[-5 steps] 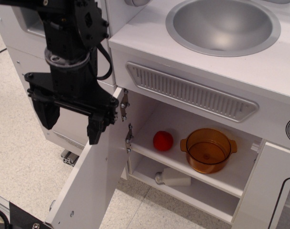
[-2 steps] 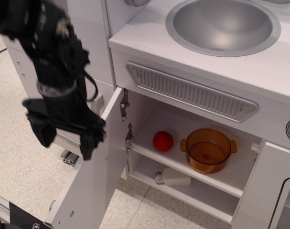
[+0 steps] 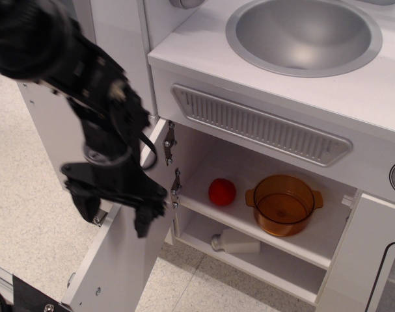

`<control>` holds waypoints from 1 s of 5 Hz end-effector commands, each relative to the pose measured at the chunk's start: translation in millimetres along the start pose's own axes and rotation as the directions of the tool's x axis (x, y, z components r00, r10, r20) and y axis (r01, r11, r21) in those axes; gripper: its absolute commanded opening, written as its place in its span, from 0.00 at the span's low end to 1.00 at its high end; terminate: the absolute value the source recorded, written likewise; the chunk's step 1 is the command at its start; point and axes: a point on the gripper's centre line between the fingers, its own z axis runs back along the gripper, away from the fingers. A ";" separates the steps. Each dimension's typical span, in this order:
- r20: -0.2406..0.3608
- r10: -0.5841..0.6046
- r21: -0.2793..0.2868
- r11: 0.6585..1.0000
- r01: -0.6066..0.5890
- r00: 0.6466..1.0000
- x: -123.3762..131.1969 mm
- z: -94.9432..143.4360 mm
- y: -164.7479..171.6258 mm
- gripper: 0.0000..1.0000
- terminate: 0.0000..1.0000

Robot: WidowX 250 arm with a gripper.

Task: Close cabinet

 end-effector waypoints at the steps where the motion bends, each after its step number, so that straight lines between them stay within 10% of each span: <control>1: 0.023 0.012 -0.071 0.997 -0.010 1.000 -0.1 -2.2 -55.0 1.00 0.00; 3: 0.067 0.002 -0.152 0.988 0.009 0.998 15.0 19.4 -112.7 1.00 0.00; 5: 0.100 -0.054 -0.218 0.973 0.075 0.994 -4.6 69.6 -55.9 1.00 0.00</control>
